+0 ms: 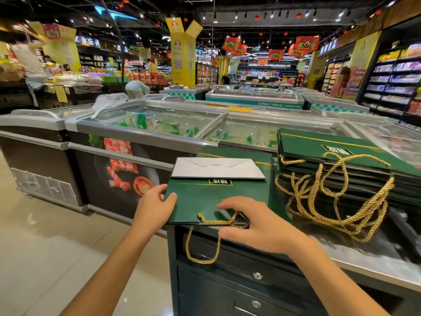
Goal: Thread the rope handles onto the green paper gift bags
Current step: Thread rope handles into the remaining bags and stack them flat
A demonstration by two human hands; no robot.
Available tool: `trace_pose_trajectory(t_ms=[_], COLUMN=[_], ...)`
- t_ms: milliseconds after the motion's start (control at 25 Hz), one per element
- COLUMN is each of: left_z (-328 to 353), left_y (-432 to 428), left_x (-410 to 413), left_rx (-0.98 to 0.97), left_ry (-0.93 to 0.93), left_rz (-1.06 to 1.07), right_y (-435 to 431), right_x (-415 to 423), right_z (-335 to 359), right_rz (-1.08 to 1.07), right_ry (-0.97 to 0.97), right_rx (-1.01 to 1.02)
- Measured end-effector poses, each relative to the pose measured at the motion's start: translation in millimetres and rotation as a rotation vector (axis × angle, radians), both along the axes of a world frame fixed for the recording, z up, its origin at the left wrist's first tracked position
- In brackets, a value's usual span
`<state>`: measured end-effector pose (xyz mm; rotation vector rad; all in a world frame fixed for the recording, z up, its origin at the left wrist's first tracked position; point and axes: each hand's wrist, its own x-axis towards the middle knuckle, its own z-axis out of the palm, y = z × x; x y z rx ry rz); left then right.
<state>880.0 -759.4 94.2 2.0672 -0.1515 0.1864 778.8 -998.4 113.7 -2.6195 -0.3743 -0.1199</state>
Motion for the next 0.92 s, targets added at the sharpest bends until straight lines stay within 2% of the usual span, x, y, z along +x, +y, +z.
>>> trace_pose_trajectory(t_ms=[80, 120, 200, 280, 360, 440, 640, 920], left_z=[-1, 0, 5, 8, 5, -2, -7, -3], left_y=[-1, -1, -6, -17, -32, -41, -41, -39], left_x=[7, 12, 22, 33, 39, 43, 47, 42], left_rx=[0.361, 0.469, 0.573, 0.656, 0.704, 0.74, 0.719, 0.702], left_ry=[-0.073, -0.119, -0.25, -0.329, -0.298, -0.259, -0.262, -0.255], left_rz=[0.075, 0.073, -0.016, -0.223, -0.42, -0.496, -0.486, -0.537], right_y=[1, 1, 2, 4, 5, 5, 4, 14], right_x=[1, 1, 0, 0, 0, 1, 13, 33], right_z=[-10, -13, -13, -12, -12, -9, 23, 66], right_rz=[0.004, -0.005, -0.029, -0.05, -0.053, -0.041, -0.027, 0.037], right_ry=[-0.019, -0.045, -0.087, -0.138, -0.182, -0.176, -0.128, -0.181], right_rx=[-0.055, -0.055, -0.039, -0.029, -0.009, 0.031, 0.123, 0.058])
